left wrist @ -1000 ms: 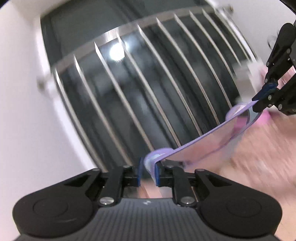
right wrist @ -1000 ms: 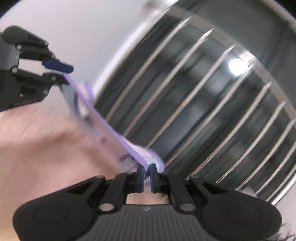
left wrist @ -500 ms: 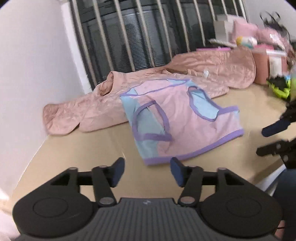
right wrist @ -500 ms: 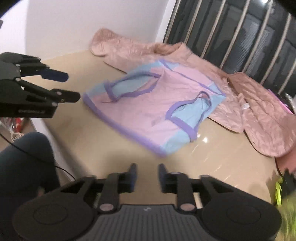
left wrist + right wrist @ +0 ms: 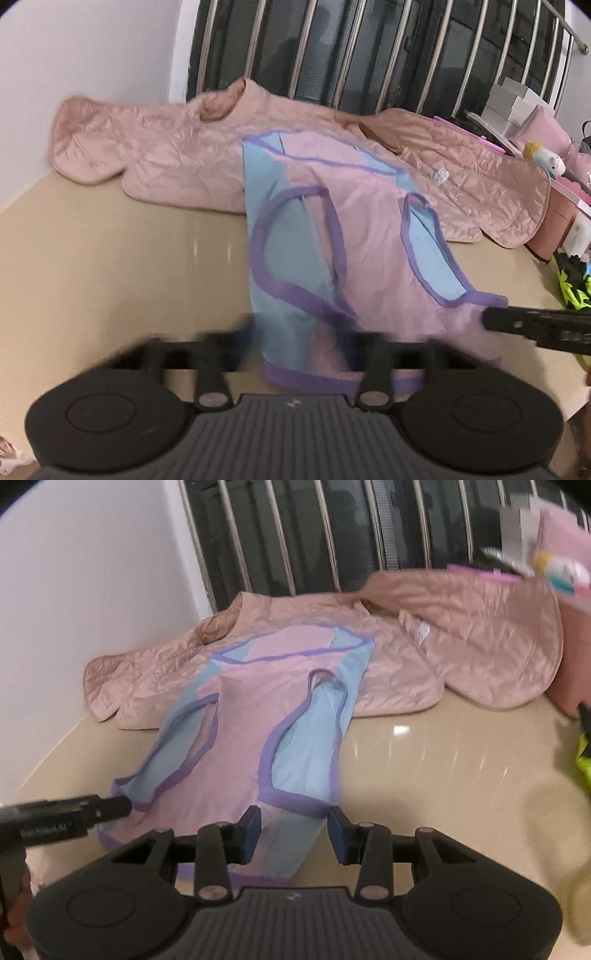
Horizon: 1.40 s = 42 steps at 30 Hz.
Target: Fold clothes
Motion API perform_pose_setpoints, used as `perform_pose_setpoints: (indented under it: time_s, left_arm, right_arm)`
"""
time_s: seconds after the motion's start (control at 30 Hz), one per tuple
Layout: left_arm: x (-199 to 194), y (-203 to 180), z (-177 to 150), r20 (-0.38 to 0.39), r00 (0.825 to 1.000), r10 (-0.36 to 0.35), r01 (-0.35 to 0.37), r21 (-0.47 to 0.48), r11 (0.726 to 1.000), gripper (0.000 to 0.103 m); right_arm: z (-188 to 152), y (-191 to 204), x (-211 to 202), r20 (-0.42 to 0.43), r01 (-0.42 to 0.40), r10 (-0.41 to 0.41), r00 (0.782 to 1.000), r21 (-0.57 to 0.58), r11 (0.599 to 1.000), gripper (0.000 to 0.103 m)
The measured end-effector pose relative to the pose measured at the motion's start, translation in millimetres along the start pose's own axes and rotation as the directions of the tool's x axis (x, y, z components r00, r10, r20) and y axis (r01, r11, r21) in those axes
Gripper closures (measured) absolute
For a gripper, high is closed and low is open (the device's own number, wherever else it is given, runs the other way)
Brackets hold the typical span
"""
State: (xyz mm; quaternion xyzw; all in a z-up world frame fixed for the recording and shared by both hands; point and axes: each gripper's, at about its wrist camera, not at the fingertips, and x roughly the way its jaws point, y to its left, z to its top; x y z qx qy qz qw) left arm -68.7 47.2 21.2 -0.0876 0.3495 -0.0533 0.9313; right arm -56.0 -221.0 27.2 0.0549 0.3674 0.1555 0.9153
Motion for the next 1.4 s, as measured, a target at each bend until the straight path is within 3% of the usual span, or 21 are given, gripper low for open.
perform_pose_setpoints:
  time_s: [0.03,0.07,0.1,0.23,0.4,0.5,0.63,0.73,0.8,0.87,1.13,1.23,1.33,1.4]
  left_arm:
    - [2,4,-1,-0.01,1.0,-0.012,0.011,-0.034,0.999,0.102]
    - [3,9,-1,-0.007,1.0,-0.019,0.019,-0.073,0.997,0.102]
    - [1,15,-1,0.001,1.0,-0.03,0.03,-0.121,0.992,0.102]
    - [-6,33,-8,0.027,0.997,-0.078,0.082,-0.26,0.962,0.102]
    - [-17,43,-28,0.014,0.991,-0.131,0.127,-0.346,0.929,0.102]
    - [-27,44,-36,0.023,0.988,-0.154,0.152,-0.375,0.914,0.103]
    - [-33,46,-43,0.021,0.988,-0.155,0.151,-0.372,0.916,0.103]
    - [-38,48,-44,0.015,0.99,-0.137,0.133,-0.363,0.922,0.103]
    - [-41,49,-45,0.011,0.993,-0.12,0.117,-0.356,0.927,0.103]
    - [-44,50,-45,0.007,0.995,-0.104,0.1,-0.348,0.932,0.103]
    - [-53,46,-47,-0.012,0.996,-0.092,0.084,-0.302,0.95,0.099]
    - [-55,48,-40,-0.009,0.998,-0.069,0.063,-0.315,0.947,0.087]
    - [-53,53,-16,0.033,0.998,-0.057,0.065,-0.296,0.953,0.074]
    - [-48,56,8,0.078,0.996,-0.044,0.064,-0.279,0.958,0.058]
  right_arm:
    - [-1,-1,5,-0.014,0.004,-0.004,1.0,0.015,1.0,0.07]
    - [-4,-2,8,-0.02,0.002,-0.001,1.0,0.027,1.0,0.091]
    - [-3,-4,12,-0.017,0.004,-0.003,1.0,0.034,0.999,0.1]
    - [-12,-7,3,-0.009,0.02,-0.02,1.0,0.047,0.999,0.101]
    - [-29,-12,-19,-0.014,0.032,-0.031,0.999,0.04,0.999,0.101]
    - [-37,-14,-30,-0.018,0.054,-0.054,0.998,0.025,0.998,0.101]
    - [-47,-18,-42,-0.03,0.051,-0.05,0.998,0.029,0.998,0.101]
    - [-51,-16,-48,-0.042,0.025,-0.024,0.999,0.01,1.0,0.099]
    - [-51,-13,-56,-0.015,0.021,-0.021,1.0,0.006,1.0,0.088]
    - [-46,-11,-63,0.012,0.036,-0.036,0.999,-0.004,0.999,0.084]
    - [-29,-19,-61,0.016,0.083,-0.083,0.996,0.002,0.997,0.079]
    - [-32,-10,-60,0.011,0.067,-0.067,0.998,-0.011,0.998,0.077]
    - [-41,4,-58,-0.003,0.05,-0.05,0.999,-0.049,0.998,0.067]
    - [-47,12,-54,-0.015,0.058,-0.059,0.998,-0.073,0.996,0.063]
